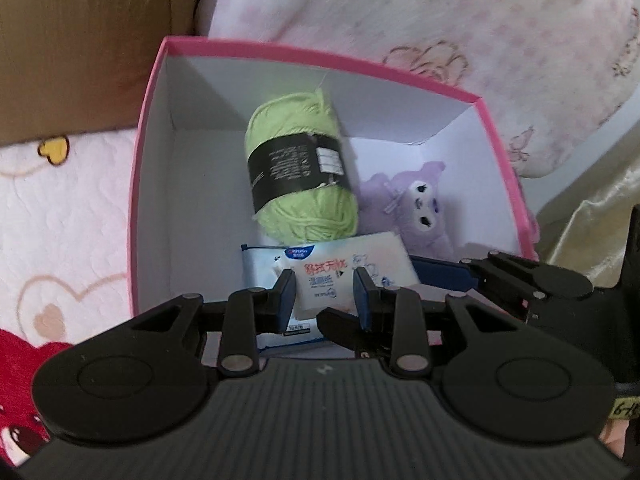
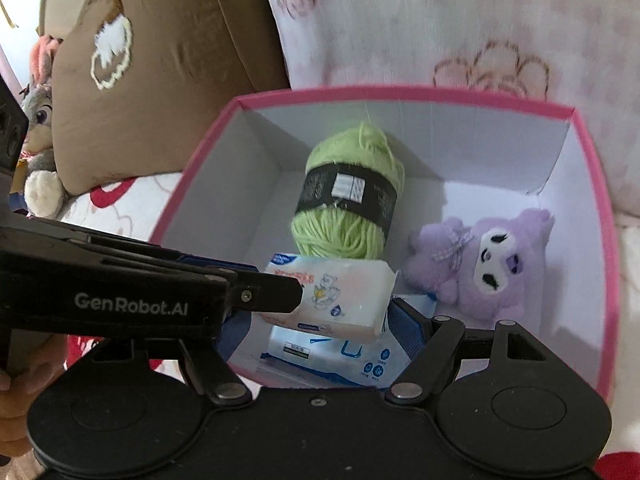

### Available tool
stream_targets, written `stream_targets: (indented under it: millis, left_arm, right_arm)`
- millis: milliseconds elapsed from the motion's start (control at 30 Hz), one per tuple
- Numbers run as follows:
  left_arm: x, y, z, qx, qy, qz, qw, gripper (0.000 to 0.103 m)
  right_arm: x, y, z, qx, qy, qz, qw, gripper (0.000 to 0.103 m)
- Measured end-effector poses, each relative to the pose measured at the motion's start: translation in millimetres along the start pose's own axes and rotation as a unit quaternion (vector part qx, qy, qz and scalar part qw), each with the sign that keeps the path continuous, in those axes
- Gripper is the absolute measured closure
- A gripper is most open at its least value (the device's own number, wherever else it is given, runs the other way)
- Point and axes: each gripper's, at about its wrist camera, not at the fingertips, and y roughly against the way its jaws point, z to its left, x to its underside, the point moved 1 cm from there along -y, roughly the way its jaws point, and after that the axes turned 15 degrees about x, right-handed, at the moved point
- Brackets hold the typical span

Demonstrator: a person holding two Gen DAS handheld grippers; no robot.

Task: Organize objects
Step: 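Lift the tissue packet with the right tool and carry it into the pink box, then open the right tool to drop the tissue packet and pull back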

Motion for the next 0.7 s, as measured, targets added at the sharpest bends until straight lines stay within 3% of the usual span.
stream_targets:
  millis: [133,267,367,500,700]
  left_arm:
    - [-2.4,-13.1,12.2,0.007,0.021,0.003,0.9997,0.075]
    - [-2.7,-18.2,17.1,0.015,0.032,-0.001,0.9994,0.075]
    - [-2.5,-15.9,16.8,0.003,0.029,-0.01,0.9995,0.075]
    - [-1.3,-1.0,13.1,-0.012,0.011,-0.013,0.9998,0.074]
    - [5.5,30.1,1.7,-0.011,0.002,-0.014,0.9998,0.074]
  right_arm:
    - [0.3,-10.8,-2.9,0.0,-0.004,0.008,1.0,0.024]
    - [-0.1,-14.8,-7.0,-0.001,-0.005,0.014,1.0,0.036]
    - [0.1,-11.5,-10.4,0.008,-0.01,0.01,1.0,0.037]
    - [5.5,9.5,-20.1,0.021,-0.018,-0.022,0.999,0.037]
    - [15.7,62.1,-33.0,0.004,-0.034,-0.065,0.997,0.037]
